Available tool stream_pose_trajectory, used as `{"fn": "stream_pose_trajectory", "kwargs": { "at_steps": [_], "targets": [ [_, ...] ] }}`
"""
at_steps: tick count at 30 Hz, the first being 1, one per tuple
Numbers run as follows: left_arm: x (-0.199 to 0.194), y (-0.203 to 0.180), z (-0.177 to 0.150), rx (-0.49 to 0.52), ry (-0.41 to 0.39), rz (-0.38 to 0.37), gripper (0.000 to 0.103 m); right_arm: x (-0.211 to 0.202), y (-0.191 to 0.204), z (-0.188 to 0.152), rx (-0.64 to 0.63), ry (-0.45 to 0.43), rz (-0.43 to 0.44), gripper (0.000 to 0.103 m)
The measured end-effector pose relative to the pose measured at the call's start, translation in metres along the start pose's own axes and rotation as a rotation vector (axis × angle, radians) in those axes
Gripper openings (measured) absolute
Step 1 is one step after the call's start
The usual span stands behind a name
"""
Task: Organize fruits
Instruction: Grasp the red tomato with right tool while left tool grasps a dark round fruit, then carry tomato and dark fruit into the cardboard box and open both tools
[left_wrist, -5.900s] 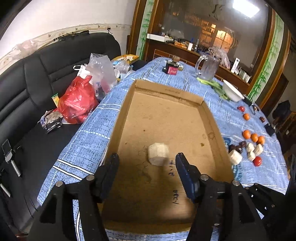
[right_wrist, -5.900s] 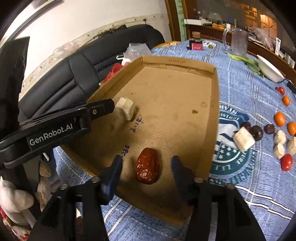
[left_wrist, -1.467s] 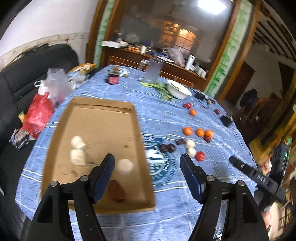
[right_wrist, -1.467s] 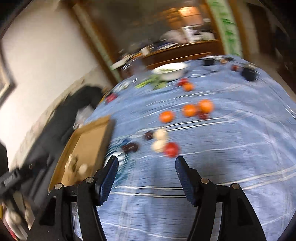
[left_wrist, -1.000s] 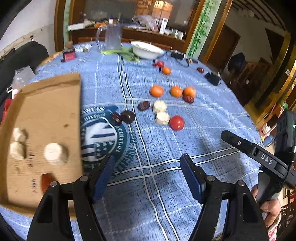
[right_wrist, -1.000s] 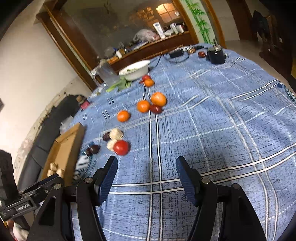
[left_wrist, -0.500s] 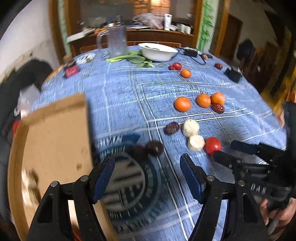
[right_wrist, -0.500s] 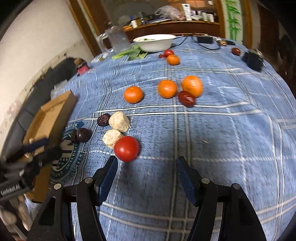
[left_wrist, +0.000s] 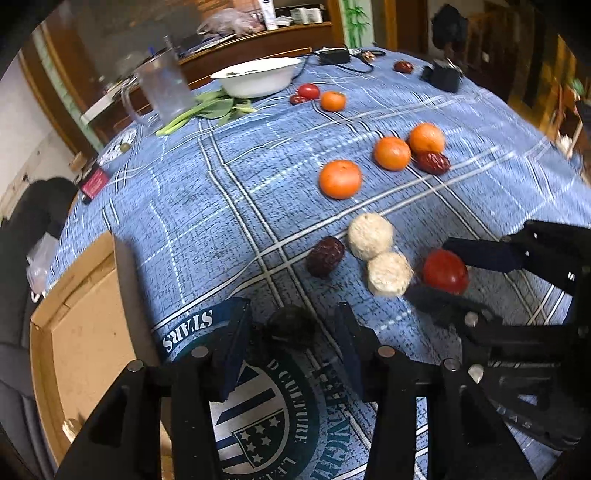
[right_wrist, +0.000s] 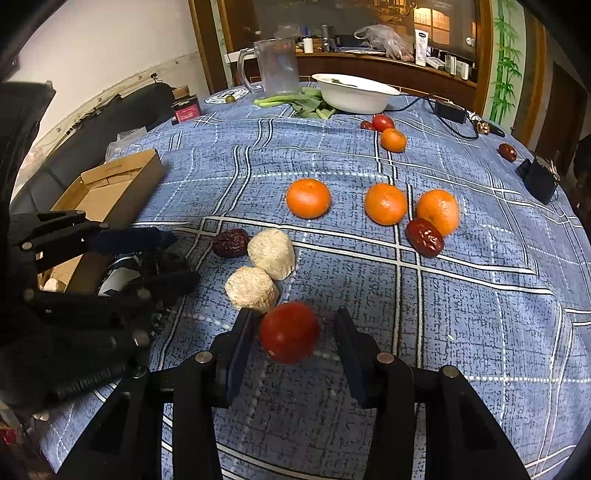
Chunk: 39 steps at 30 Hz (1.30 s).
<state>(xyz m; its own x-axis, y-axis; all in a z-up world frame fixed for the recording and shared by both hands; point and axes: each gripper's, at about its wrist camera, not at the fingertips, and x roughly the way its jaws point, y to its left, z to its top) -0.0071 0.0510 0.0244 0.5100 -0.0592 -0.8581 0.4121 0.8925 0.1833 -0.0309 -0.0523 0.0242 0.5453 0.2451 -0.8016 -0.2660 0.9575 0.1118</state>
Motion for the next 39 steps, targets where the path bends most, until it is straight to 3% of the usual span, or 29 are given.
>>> {"fn": "stream_pose_trajectory", "kwargs": {
  "at_steps": [1,2,3,21,31,39],
  "targets": [
    [-0.001,-0.002,-0.001,0.011,-0.002,0.008,0.04,0.0,0.0,0.0,-0.003,-0.002,-0.004,0.034],
    [-0.002,-0.002,-0.001,0.019,-0.004,0.01,0.021,0.0,0.0,0.0,0.001,-0.001,0.003,0.033],
    [-0.004,-0.003,-0.003,0.024,-0.009,0.014,0.02,-0.001,-0.001,0.0,0.009,-0.002,0.008,0.033],
    [-0.086,0.028,-0.043,-0.172,-0.191,-0.085,0.02,-0.053,-0.003,-0.015,0.131,-0.078,0.109,0.032],
    [-0.13,0.073,-0.094,-0.302,-0.261,-0.052,0.02,-0.096,0.045,-0.016,0.066,-0.136,0.148,0.033],
    [-0.138,0.133,-0.15,-0.479,-0.256,0.024,0.02,-0.095,0.101,-0.014,-0.014,-0.108,0.208,0.033]
  ]
}}
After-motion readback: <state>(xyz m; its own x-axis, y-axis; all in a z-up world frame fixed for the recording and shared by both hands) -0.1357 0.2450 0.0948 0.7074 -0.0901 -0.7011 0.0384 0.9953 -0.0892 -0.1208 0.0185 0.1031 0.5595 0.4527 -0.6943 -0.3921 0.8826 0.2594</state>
